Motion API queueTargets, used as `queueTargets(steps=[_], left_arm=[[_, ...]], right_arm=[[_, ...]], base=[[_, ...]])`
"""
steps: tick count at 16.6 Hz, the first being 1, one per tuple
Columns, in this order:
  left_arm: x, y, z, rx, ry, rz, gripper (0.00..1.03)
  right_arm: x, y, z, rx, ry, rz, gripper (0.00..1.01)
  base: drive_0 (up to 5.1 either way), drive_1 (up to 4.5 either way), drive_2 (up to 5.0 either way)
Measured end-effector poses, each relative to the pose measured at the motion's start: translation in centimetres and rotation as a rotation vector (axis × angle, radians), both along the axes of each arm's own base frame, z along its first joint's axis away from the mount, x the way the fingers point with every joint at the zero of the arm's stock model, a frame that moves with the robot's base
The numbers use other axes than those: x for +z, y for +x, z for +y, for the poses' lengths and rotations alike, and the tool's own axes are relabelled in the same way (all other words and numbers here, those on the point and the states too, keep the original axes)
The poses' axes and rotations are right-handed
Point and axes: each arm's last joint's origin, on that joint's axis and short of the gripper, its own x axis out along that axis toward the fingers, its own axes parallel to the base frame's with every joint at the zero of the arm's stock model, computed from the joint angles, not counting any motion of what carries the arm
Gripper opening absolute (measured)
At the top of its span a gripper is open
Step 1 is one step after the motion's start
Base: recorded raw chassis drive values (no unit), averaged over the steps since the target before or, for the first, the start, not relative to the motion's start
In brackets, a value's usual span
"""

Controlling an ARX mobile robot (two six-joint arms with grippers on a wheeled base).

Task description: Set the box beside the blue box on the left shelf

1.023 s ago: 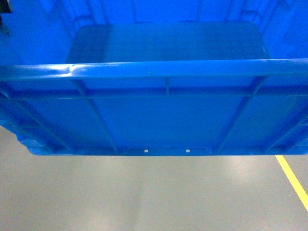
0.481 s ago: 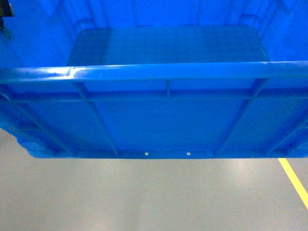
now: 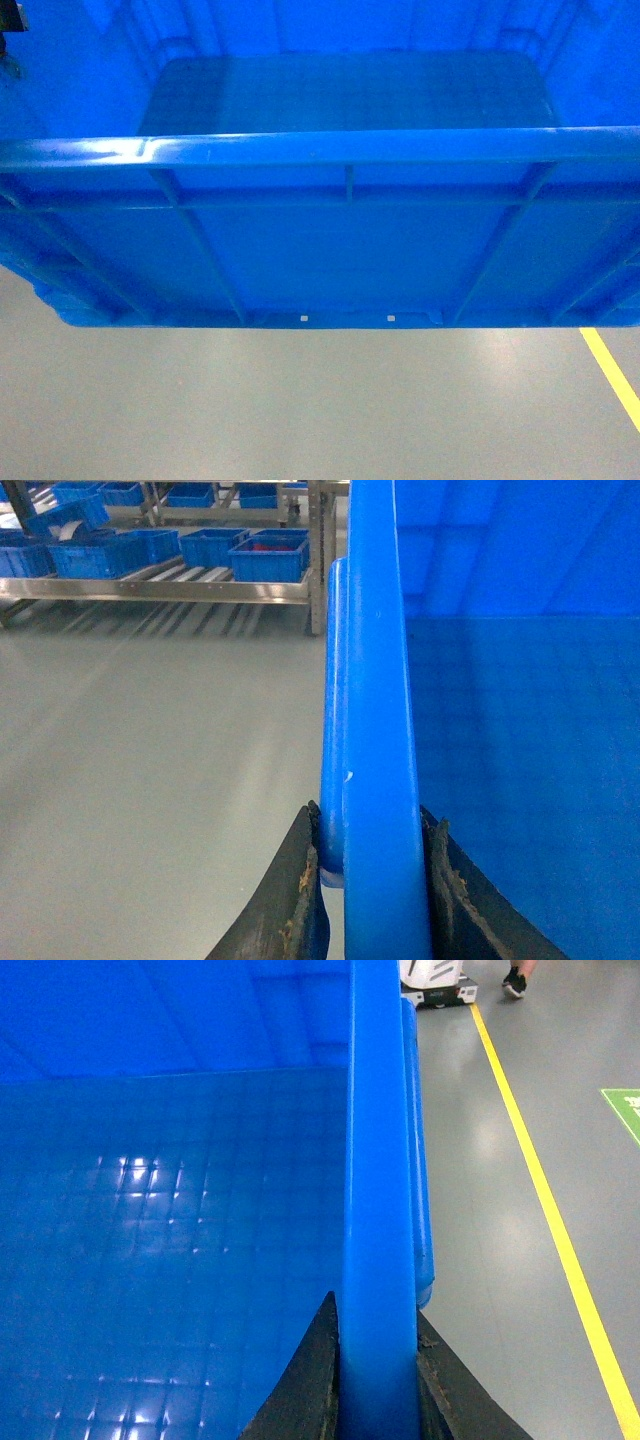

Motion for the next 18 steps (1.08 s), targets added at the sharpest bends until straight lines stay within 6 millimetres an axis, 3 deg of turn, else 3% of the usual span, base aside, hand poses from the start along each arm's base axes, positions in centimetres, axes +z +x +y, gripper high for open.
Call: queueTargets(steps=[18], left_arm=[[0.01, 0.0, 0.01, 0.001, 0.003, -0.001, 0.19]], right_arm=[[-0.09, 0.05, 0.02, 0.001, -0.002, 0.003, 0.09]], base=[[-0.2, 4.12, -4.5]])
